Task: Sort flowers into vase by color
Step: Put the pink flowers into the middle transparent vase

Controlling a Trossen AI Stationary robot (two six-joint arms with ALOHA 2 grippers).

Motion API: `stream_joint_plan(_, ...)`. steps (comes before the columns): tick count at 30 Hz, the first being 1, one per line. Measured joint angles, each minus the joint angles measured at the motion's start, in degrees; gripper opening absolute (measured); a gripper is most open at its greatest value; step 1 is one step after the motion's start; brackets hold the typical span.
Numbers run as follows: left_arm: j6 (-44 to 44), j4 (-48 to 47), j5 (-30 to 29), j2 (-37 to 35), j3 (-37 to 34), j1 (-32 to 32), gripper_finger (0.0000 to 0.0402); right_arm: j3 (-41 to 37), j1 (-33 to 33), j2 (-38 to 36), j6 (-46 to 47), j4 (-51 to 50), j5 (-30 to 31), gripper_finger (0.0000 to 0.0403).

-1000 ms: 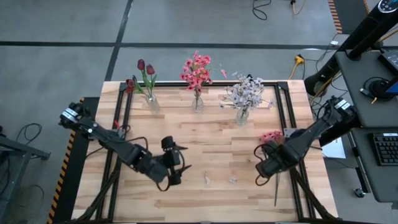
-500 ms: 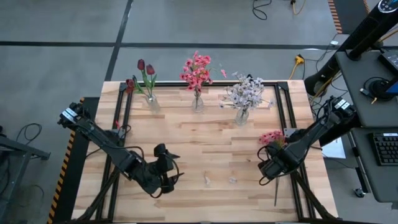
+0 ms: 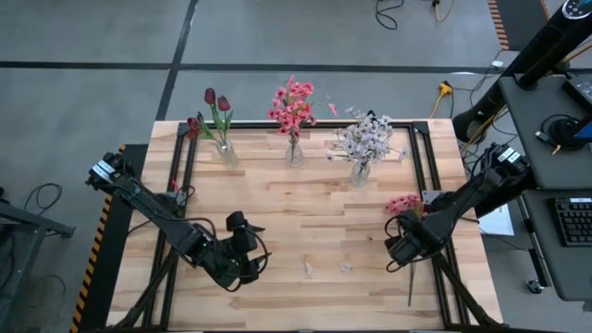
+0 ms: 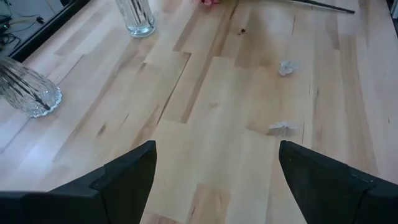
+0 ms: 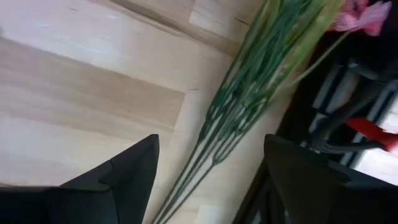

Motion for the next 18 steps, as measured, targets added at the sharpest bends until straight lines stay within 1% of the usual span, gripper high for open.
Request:
stream_joint_plan(4, 0.05, 0.0, -0.71, 0.0, -0.14, 0.0, 0.0319, -2.98, 0.0, 0.0, 1.18, 3.65, -0.22, 0.0269)
stream_joint_plan(7, 0.05, -0.04, -1.45, 0.0, -0.45, 0.0, 0.0319, -5.45, 0.0, 0.0, 1.24, 7.2, -1.51, 0.026)
stream_joint_plan(13, 0.05, -0.07, -2.41, 0.0, -0.74, 0.01, 0.0319, -9.38, -0.02, -0.25, 2.33, 12.87, -1.6, 0.0242)
stream_joint_plan(18, 0.88, -0.04, -2.49, 0.0, -0.74, 0.2, 0.0319, -10.36, -0.02, -0.28, 2.81, 14.56, -1.4, 0.0209)
